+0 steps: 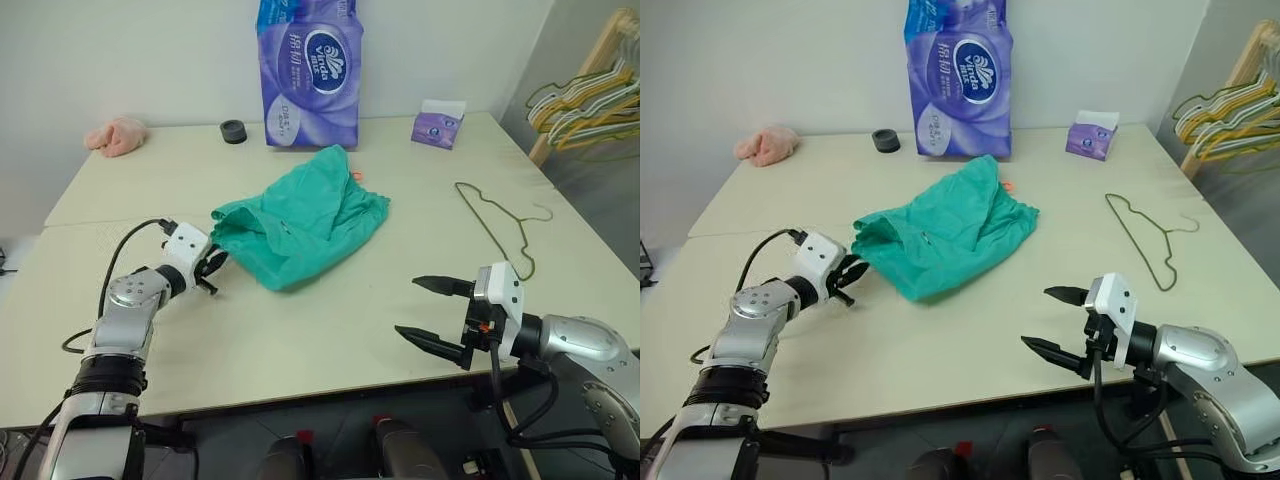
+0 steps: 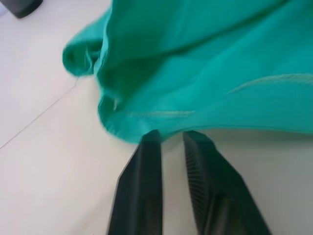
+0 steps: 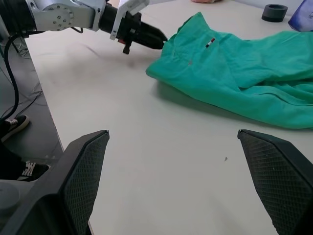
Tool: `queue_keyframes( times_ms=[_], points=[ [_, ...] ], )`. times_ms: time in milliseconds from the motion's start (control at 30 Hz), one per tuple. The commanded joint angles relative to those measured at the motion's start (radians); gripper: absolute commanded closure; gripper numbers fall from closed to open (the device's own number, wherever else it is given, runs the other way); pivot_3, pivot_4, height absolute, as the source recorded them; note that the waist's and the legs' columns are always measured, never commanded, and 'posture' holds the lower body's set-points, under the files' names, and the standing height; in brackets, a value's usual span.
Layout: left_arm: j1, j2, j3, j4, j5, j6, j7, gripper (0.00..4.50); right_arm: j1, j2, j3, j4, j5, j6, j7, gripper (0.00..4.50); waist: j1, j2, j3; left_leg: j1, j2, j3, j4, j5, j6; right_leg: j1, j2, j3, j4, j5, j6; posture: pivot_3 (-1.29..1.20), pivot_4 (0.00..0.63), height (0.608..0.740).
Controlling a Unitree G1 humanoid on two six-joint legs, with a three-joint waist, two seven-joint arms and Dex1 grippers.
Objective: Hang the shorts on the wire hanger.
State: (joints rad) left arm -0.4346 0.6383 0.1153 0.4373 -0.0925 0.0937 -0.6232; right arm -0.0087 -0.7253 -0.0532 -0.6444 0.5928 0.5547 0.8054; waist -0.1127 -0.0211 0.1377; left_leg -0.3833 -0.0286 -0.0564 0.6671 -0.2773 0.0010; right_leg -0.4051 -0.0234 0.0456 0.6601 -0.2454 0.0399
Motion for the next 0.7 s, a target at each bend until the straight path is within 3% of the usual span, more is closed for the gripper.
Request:
queue_keyframes(
  times_ms=[33,167,267,367,467,700],
  points=[
    [-0.040,-0.027,0.149,-0.079,-0.124,-0.038,0.058,2.29,-0.004,-0.009,-0.001,-0.016,0.009,-0.006,0.013,0.00,0.001,0.000,0.000,0.000,0.000,0.000,0.000,0.000,0.000,0.000,0.000,0.000,0.000,0.000,0.000,-0.22,0.132,0.740],
    [-0.033,-0.081,0.184,-0.306,-0.355,0.134,-0.045,1.02,0.006,-0.010,0.002,-0.017,0.005,-0.010,0.016,0.00,0.001,0.000,0.000,0.000,0.001,0.000,0.000,0.000,0.000,0.000,0.000,0.000,0.001,0.000,-0.001,-0.22,0.130,0.740],
    [0.007,0.003,0.117,-0.449,-0.494,0.372,-0.216,0.08,0.007,-0.008,0.012,-0.020,0.003,-0.008,0.016,0.00,-0.002,0.000,0.000,0.000,0.000,0.000,0.000,0.000,0.000,0.000,0.000,0.000,0.001,0.000,-0.001,-0.22,0.130,0.740],
    [0.000,0.077,0.034,-0.490,-0.439,0.395,-0.285,0.04,0.009,-0.008,0.020,-0.019,0.000,-0.012,0.016,0.00,-0.006,0.000,0.000,0.001,0.000,0.001,0.000,0.000,0.000,0.000,0.002,-0.001,0.002,0.000,0.000,-0.22,0.127,0.740],
    [-0.051,0.083,-0.080,-0.458,-0.312,0.365,-0.258,0.04,0.006,-0.007,0.024,-0.017,-0.002,-0.013,0.014,0.00,-0.005,0.000,0.000,0.002,0.001,0.002,0.000,0.000,0.000,0.000,0.004,-0.001,0.002,-0.003,0.002,-0.22,0.126,0.740],
    [-0.166,-0.082,-0.355,-0.276,-0.097,0.314,-0.248,0.04,-0.013,0.003,0.046,-0.027,-0.002,-0.009,0.011,0.00,0.002,0.000,0.000,0.001,-0.001,0.003,0.001,0.000,0.000,0.001,0.003,0.000,0.001,-0.003,0.002,-0.23,0.127,0.740]
  ],
)
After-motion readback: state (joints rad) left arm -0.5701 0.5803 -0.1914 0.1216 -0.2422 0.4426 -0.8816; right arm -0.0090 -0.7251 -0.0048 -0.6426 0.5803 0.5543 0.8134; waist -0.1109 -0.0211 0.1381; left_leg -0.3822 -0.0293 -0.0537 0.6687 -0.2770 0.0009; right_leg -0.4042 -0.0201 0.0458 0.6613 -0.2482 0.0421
